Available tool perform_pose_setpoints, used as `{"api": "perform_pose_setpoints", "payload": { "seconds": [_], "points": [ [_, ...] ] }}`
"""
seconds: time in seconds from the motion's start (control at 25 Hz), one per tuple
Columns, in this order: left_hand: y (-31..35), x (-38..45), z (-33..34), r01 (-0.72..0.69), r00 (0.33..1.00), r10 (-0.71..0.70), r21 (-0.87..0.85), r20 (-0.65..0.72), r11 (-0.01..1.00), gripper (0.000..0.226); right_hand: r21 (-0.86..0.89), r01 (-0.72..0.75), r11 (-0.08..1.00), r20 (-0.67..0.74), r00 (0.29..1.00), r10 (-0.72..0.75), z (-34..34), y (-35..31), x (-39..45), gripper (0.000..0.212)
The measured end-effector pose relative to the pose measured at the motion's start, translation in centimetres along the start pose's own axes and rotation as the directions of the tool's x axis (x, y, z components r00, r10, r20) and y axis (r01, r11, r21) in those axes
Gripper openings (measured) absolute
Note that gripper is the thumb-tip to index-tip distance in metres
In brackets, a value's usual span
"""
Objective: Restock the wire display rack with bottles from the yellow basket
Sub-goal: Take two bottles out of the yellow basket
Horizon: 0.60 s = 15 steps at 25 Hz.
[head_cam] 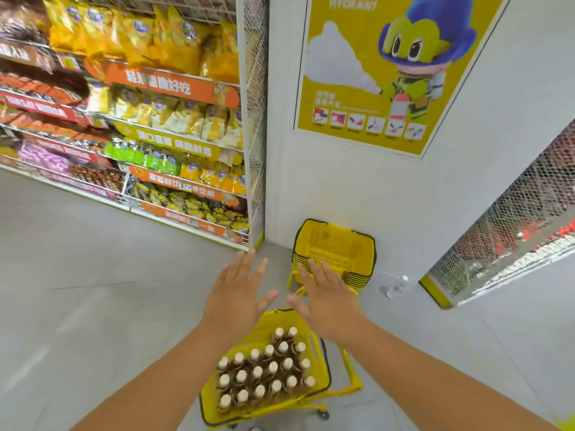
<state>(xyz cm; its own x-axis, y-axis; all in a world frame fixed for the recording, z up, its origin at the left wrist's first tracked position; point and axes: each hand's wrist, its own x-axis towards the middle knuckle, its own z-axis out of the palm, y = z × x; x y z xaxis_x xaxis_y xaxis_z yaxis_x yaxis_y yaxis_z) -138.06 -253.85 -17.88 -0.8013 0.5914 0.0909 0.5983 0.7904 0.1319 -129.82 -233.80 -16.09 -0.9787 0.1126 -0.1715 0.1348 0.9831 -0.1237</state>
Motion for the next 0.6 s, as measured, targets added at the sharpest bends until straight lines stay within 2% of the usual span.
{"api": "perform_pose_setpoints", "payload": {
  "seconds": [0.24,0.28,0.44,0.6],
  "points": [
    [-1.3,2.7,5.8,-0.004,0.98,0.011,-0.038,0.198,0.999,0.074,0.046,-0.06,0.997,0.162,0.985,0.052,4.2,1.1,3.1,0.123],
    [-1.2,2.8,6.9,0.013,0.973,-0.001,-0.053,0.229,0.999,0.074,0.052,-0.063,0.997,0.203,0.978,0.051,5.1,1.5,3.9,0.121],
    [-0.8,2.7,11.6,0.069,0.949,-0.035,-0.096,0.314,0.993,0.07,0.04,-0.074,0.996,0.285,0.957,0.06,10.0,3.3,6.4,0.086],
    [-1.1,3.1,18.7,0.136,0.922,-0.092,-0.094,0.376,0.986,0.078,0.062,-0.035,0.997,0.289,0.957,0.015,16.8,5.1,9.2,0.08]
  ]
}}
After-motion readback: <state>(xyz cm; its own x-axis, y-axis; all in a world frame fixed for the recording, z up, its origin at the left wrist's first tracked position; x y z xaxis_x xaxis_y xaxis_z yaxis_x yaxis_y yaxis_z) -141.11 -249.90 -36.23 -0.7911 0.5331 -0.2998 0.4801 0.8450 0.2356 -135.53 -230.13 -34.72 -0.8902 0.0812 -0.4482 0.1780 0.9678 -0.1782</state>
